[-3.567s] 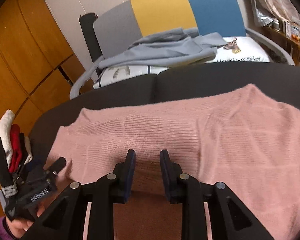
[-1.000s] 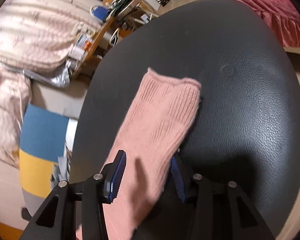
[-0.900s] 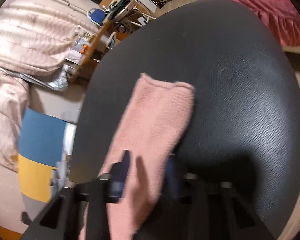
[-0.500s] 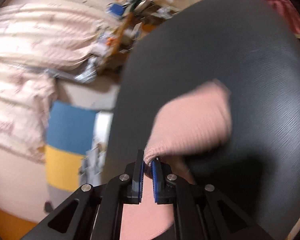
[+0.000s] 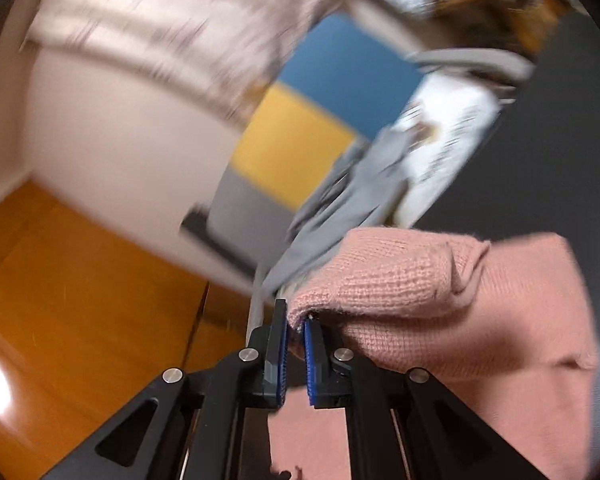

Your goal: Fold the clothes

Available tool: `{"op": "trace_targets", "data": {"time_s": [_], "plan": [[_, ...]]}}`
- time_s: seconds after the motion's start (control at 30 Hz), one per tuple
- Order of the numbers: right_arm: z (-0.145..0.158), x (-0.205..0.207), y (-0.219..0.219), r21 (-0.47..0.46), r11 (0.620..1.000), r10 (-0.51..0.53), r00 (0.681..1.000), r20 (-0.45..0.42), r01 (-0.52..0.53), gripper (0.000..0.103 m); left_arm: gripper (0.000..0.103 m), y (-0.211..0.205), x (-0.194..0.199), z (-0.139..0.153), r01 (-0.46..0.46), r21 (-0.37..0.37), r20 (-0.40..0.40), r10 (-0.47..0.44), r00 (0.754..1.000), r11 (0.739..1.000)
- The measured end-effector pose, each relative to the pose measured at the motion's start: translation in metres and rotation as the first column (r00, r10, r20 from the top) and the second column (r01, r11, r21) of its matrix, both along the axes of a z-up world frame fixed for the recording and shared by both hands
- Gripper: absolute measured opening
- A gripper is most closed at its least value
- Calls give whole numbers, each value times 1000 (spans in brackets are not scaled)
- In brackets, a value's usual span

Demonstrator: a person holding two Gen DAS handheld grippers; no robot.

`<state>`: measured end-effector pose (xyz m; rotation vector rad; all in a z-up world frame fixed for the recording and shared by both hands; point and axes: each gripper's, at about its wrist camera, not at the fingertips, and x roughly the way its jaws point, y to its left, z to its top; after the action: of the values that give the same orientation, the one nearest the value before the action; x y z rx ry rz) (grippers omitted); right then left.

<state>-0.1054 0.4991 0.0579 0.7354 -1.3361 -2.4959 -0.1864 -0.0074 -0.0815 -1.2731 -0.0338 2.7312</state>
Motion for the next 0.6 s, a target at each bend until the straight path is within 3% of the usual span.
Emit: {"op": "trace_targets", "data": {"time_s": [0.1,0.23,0.37,0.4,0.53,0.6], "plan": [[-15,-17,-70,58,988,144,989,17,-144,6,103,-11,7,-2,-14,34,12,14,1000,999],[-72,-28,-148,155,941,282,950,134,-301,6,103,-22,11,-9,-48,80,32,46,998,996],[-132,-28,-196,329,858,295,903,312,-394,11,103,-25,9,-14,-72,101,60,66,996,992],[-143,-26,-200,333,851,295,893,339,-407,20,103,-24,8,-14,-73,108,63,66,996,991],[-155,-5,-194,284,879,298,907,299,-382,26,103,-14,7,-11,-53,113,56,47,997,992],[-155,5,-178,210,924,262,927,267,-321,27,103,-7,5,-9,-36,109,51,30,998,993]]}}
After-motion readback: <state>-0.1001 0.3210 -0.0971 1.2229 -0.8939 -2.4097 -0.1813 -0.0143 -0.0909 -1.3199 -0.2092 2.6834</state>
